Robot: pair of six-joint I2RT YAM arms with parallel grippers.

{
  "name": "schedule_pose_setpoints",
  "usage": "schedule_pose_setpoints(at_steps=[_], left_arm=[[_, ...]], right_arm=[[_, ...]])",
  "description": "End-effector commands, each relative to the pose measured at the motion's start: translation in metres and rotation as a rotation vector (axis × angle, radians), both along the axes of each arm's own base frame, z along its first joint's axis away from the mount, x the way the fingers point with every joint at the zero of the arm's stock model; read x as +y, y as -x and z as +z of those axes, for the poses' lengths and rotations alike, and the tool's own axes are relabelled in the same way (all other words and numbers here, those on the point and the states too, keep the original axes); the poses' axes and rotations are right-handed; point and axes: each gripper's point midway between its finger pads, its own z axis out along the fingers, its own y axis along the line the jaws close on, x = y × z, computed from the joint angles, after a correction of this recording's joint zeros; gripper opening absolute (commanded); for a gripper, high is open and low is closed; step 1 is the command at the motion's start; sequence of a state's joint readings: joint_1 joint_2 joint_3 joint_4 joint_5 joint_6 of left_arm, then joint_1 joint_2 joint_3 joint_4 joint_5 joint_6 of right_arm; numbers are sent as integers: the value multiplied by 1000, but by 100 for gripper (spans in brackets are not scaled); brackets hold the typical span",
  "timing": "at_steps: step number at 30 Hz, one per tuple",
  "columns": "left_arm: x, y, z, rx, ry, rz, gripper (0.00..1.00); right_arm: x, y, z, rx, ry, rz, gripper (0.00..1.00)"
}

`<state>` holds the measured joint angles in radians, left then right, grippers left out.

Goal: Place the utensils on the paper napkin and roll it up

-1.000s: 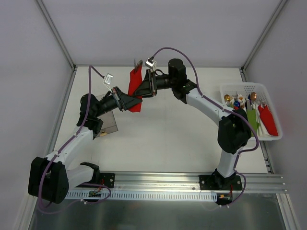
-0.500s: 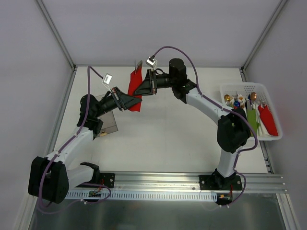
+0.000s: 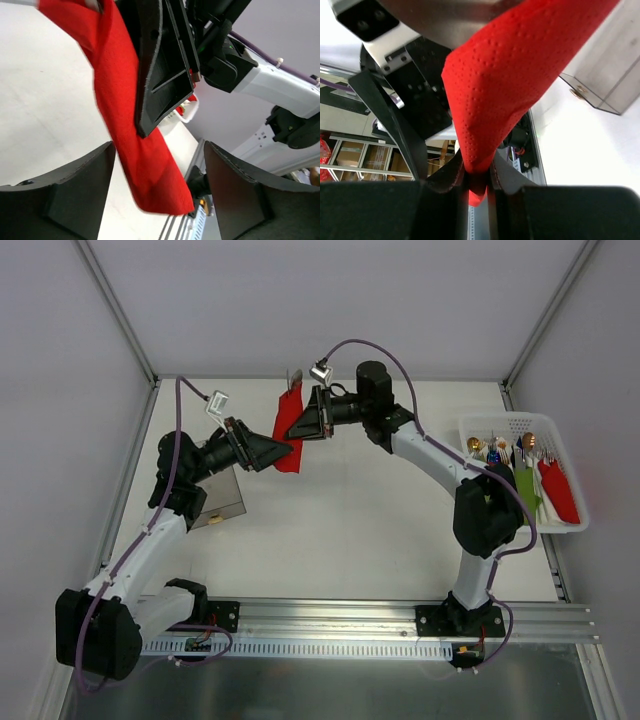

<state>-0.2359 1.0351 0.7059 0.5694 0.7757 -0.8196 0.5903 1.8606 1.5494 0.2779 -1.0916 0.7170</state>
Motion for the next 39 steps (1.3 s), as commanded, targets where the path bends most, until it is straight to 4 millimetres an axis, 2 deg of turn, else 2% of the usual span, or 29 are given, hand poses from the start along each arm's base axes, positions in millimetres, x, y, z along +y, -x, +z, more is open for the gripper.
schedule_pose_setpoints(at_steps=[1,6,10,11,13,14,15,16,17,18,19,20,22,23,25,26,28,29,31,32,37,38,39], left_arm=[[18,-4,2,-35,-50,56,74],[37,-2,2,-39,-63,98,80],[36,3,6,-64,-88,67,78],[36,4,6,-65,-92,57,77],[33,5,2,-56,-111,20,77],[32,5,1,-51,-117,9,77],[31,4,-4,-46,-127,-4,77],[30,4,-3,-44,-133,-17,77],[29,5,-6,-35,-139,-36,79],[28,2,-10,-28,-151,-43,89],[28,1,-12,-13,-157,-46,94],[27,1,-13,-14,-162,-53,98],[23,-2,-13,-33,-189,-61,99],[21,-2,-18,-7,-202,-65,99],[18,-6,-22,-5,-222,-70,99],[17,-7,-24,2,-224,-73,99],[15,-11,-29,18,-230,-73,99],[12,-10,-30,17,-233,-83,99],[8,-13,-36,30,-239,-93,99],[4,-12,-37,34,-242,-103,99],[-9,-14,-48,52,-258,-127,99],[-11,-14,-49,55,-261,-131,99],[-14,-14,-51,58,-264,-138,99]], right_arm=[[-21,12,26,-99,-30,28,0],[-40,9,18,-120,15,-1,0],[-55,10,7,-146,82,-13,0],[-65,12,2,-111,118,-19,0],[-78,9,-3,-177,143,-14,0],[-96,12,-13,-121,204,-28,0],[-105,9,-15,-231,215,-17,0],[-115,9,-19,-252,237,-14,0],[-136,14,-31,-197,309,-25,0],[-146,15,-34,-220,338,-24,0],[-157,15,-38,-298,354,-5,0],[-175,19,-45,-254,402,-16,0],[-197,20,-52,-310,436,-7,0],[-215,25,-54,-256,466,-21,0],[-234,27,-57,-236,483,-25,0],[-254,29,-56,-233,499,-35,0],[-273,31,-53,-223,508,-43,0],[-295,30,-50,-213,522,-68,0],[-318,25,-52,-196,555,-115,0],[-339,22,-53,-195,582,-173,0],[-413,22,-75,-210,747,-260,0],[-435,23,-79,-186,776,-304,0],[-446,24,-80,-187,795,-318,0]])
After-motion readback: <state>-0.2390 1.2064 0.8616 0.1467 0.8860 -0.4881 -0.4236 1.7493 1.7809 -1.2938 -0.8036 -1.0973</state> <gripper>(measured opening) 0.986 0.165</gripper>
